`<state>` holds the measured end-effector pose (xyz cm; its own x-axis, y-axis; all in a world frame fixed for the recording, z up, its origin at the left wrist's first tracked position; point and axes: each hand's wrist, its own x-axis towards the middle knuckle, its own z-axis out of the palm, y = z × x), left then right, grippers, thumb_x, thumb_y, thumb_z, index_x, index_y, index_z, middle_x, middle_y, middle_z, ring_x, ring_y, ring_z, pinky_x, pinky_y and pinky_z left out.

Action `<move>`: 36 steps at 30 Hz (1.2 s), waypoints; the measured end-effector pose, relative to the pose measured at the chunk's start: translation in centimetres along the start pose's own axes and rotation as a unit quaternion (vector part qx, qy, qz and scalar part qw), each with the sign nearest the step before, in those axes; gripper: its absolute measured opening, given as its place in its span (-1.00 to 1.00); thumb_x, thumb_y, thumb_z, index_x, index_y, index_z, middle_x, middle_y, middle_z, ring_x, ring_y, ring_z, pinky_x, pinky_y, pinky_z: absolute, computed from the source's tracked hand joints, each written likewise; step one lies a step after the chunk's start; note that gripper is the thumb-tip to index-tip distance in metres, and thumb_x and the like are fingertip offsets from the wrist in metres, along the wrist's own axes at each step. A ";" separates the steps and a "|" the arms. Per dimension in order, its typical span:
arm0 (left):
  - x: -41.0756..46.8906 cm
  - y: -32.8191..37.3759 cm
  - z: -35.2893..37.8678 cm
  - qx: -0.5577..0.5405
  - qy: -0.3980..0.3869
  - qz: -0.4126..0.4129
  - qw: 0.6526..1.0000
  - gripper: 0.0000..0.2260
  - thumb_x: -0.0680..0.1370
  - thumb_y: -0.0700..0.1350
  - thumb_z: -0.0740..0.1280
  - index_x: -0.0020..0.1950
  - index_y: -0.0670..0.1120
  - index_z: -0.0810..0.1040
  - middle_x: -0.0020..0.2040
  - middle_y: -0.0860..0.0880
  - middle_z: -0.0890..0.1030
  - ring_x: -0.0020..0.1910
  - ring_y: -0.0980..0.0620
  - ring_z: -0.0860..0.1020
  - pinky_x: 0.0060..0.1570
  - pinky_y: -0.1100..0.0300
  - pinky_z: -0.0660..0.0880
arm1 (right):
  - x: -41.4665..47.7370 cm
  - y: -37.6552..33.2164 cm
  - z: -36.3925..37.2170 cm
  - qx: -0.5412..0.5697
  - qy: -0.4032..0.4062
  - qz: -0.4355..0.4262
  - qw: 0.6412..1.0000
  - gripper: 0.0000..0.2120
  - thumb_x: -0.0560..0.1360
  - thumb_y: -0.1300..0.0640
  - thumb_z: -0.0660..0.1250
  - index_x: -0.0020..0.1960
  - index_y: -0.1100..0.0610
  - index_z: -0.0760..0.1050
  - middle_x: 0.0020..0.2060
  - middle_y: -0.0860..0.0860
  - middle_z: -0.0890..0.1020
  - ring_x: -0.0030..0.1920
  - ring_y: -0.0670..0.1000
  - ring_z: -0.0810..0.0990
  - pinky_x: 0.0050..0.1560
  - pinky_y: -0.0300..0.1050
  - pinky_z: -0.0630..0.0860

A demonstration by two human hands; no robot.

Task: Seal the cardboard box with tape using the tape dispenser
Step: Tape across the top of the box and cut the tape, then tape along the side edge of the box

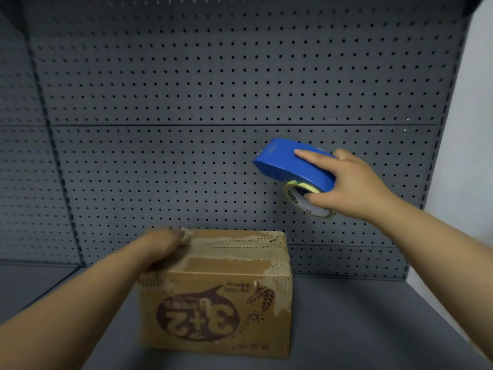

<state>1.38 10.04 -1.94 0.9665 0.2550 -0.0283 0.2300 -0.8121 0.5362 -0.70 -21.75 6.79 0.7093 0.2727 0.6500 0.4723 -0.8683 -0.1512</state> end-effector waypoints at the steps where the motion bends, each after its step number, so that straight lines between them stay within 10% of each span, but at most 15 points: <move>1: -0.2 -1.0 -0.1 -0.051 -0.034 0.007 0.998 -0.58 0.63 0.07 0.02 0.19 -0.19 0.49 0.01 -0.18 0.57 -0.02 -0.09 0.53 0.04 0.13 0.42 | 0.2 -0.8 0.6 0.013 0.009 -0.002 1.000 -0.30 0.36 -0.03 0.39 0.38 -0.36 0.14 -0.16 -0.01 0.33 -0.11 0.02 0.37 -0.12 -0.11 0.37; 4: -0.7 -3.1 -0.7 -0.221 -0.135 -0.007 0.966 -0.56 0.59 0.15 0.10 0.11 -0.16 0.56 -0.04 -0.14 0.66 -0.19 -0.09 0.60 -0.12 0.14 0.54 | 1.5 -3.2 2.6 0.065 0.036 -0.011 0.997 -0.28 0.35 -0.01 0.41 0.36 -0.38 0.13 -0.20 -0.09 0.29 -0.18 -0.05 0.34 -0.21 -0.25 0.31; 10: 2.9 -3.5 -5.5 -0.320 -0.113 0.039 0.940 -0.37 0.54 0.26 0.06 0.51 -0.09 0.20 0.51 -0.12 0.26 0.48 -0.13 0.25 0.46 -0.06 0.19 | 5.3 -9.3 6.4 0.141 0.086 -0.019 0.986 -0.28 0.33 0.04 0.44 0.22 -0.49 0.11 -0.17 -0.07 0.31 -0.14 -0.16 0.36 -0.18 -0.42 0.28; 17: 7.9 0.2 -14.1 -0.549 -0.256 0.127 0.786 -0.48 0.56 0.21 0.11 0.21 -0.19 0.51 0.02 -0.17 0.66 0.01 -0.10 0.62 -0.01 0.08 0.56 | 6.6 -16.1 10.2 0.126 0.135 -0.026 0.982 -0.34 0.21 -0.17 0.35 0.23 -0.48 0.17 -0.18 -0.14 0.32 -0.10 -0.25 0.36 -0.11 -0.55 0.29; 27: 9.5 -1.7 -15.9 -0.549 -0.334 0.134 0.755 -0.86 0.57 -0.26 0.22 -0.17 -0.20 0.50 -0.23 -0.10 0.54 -0.32 0.09 0.52 -0.47 0.32 0.57 | 3.9 -20.7 11.1 0.057 0.172 -0.002 0.984 -0.30 0.23 -0.10 0.31 0.29 -0.44 0.14 -0.16 -0.07 0.32 -0.10 -0.12 0.36 -0.13 -0.47 0.32; 36: 6.8 -3.5 -17.0 -0.444 -0.372 0.211 0.787 -0.78 0.56 -0.27 0.22 -0.24 -0.09 0.54 -0.44 0.01 0.61 -0.41 0.13 0.57 -0.39 0.33 0.56 | -0.5 -26.2 9.6 -0.034 0.172 0.041 0.984 -0.24 0.24 0.03 0.38 0.33 -0.36 0.14 -0.21 -0.04 0.31 -0.22 -0.04 0.31 -0.25 -0.28 0.34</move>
<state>5.23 23.48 10.34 0.8112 -0.5848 0.0008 0.0204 0.0297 0.9994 -8.40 4.90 3.28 0.5192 0.0554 0.8528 0.3765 -0.9107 -0.1701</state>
